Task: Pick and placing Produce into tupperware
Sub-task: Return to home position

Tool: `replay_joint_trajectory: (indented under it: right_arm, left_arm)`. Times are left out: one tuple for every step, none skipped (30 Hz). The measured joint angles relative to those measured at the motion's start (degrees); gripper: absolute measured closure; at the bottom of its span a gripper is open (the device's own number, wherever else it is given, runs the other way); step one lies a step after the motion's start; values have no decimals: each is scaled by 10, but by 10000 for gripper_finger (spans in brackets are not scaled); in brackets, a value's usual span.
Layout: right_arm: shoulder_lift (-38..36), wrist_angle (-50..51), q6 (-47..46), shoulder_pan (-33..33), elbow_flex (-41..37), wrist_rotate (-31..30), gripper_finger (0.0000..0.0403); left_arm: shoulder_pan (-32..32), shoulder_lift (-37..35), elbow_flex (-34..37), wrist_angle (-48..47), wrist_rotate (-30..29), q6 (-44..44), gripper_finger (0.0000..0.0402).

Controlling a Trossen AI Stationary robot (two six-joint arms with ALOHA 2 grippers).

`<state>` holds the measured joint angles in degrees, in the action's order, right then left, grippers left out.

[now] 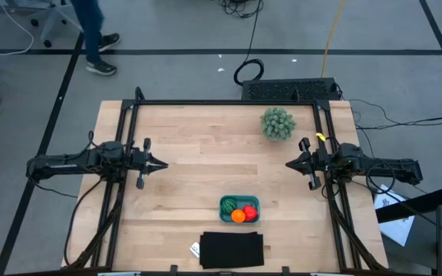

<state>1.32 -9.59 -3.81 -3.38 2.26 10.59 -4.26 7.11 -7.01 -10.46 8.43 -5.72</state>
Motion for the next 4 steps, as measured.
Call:
replay_joint_trajectory:
  right_arm:
    - [0, 0, 0, 0, 0, 0, 403]
    - [0, 0, 0, 0, 0, 0, 403]
    - [0, 0, 0, 0, 0, 0, 403]
    - [0, 0, 0, 0, 0, 0, 403]
  left_arm:
    - [0, 0, 0, 0, 0, 0, 369]
    - [0, 0, 0, 0, 0, 0, 369]
    - [0, 0, 0, 0, 0, 0, 369]
    - [0, 0, 0, 0, 0, 0, 369]
